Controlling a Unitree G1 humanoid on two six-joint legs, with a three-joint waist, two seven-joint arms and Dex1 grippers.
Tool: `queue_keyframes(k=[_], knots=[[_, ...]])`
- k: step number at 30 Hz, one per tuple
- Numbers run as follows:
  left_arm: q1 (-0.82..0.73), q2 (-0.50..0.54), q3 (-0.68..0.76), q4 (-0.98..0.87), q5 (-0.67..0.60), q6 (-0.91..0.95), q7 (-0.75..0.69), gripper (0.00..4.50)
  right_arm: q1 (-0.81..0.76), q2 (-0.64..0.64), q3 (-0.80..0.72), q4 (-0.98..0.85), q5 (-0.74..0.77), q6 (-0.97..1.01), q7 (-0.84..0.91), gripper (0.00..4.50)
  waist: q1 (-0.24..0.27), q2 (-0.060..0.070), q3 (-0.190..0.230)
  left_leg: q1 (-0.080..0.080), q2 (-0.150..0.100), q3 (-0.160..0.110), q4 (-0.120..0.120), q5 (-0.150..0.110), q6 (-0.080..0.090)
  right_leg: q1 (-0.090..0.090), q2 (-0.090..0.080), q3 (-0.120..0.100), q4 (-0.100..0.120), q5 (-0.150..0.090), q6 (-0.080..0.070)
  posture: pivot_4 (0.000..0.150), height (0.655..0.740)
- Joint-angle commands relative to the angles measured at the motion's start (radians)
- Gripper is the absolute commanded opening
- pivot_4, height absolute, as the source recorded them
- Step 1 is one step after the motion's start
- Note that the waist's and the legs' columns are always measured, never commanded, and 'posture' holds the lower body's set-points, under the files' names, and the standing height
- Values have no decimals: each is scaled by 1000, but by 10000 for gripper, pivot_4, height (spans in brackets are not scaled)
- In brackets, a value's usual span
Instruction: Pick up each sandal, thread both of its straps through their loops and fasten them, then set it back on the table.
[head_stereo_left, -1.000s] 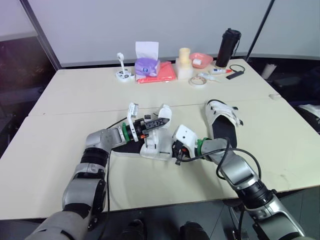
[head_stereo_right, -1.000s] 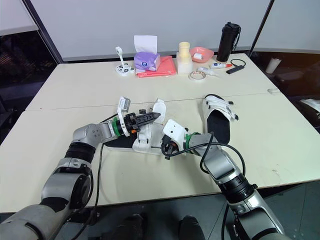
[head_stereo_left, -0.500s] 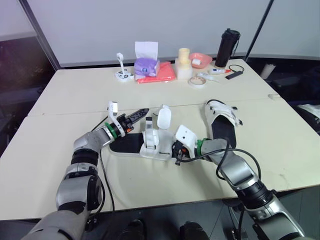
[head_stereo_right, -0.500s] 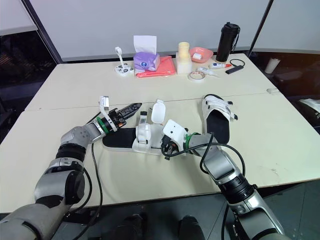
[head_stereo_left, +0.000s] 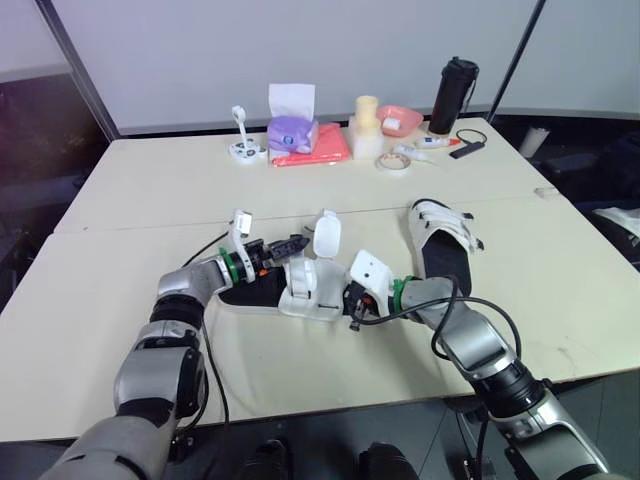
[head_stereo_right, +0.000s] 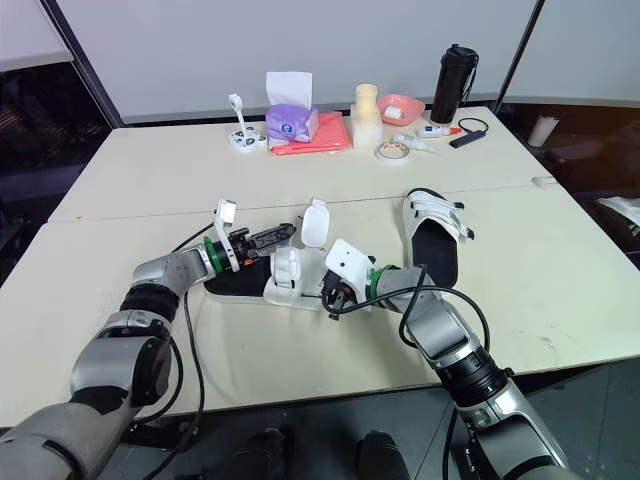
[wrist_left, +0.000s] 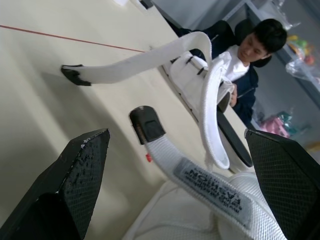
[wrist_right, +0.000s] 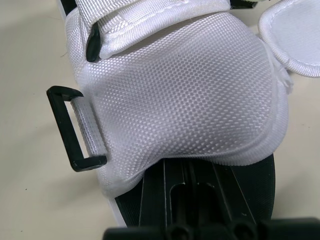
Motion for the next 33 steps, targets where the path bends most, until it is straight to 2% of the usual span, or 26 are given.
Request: queue_keyframes(k=[1,7,12,18,24,33], knots=[[-35,-5,11,8,2,-5,-24,31958,14,3,24,5,-2,14,5,0,0,0,0,0,0,0,0,0,0,0,0,0,0,0,0,1500,7400],[-52,-3,15,7,-3,12,-56,810,14,5,23,4,-2,17,2,0,0,0,0,0,0,0,0,0,0,0,0,0,0,0,0,1500,7400],[-44,10,32,-32,-27,26,-115,314,17,4,23,1,-1,20,0,0,-1,0,0,0,0,0,0,0,0,0,0,0,0,0,0,1500,7400],[-34,8,77,-149,-118,131,-184,314,17,3,24,2,-1,18,0,0,-1,0,0,0,0,0,0,0,0,0,0,0,0,0,0,1500,7400],[-7,-16,67,-220,-143,164,-186,314,13,5,26,2,0,18,1,0,-1,0,0,0,0,0,0,0,0,0,0,0,0,0,0,1500,7400],[-9,-38,48,-133,-86,62,-144,314,26,-1,22,-15,1,28,0,0,0,0,0,0,0,0,1,0,0,0,0,0,0,0,0,1500,7400]])
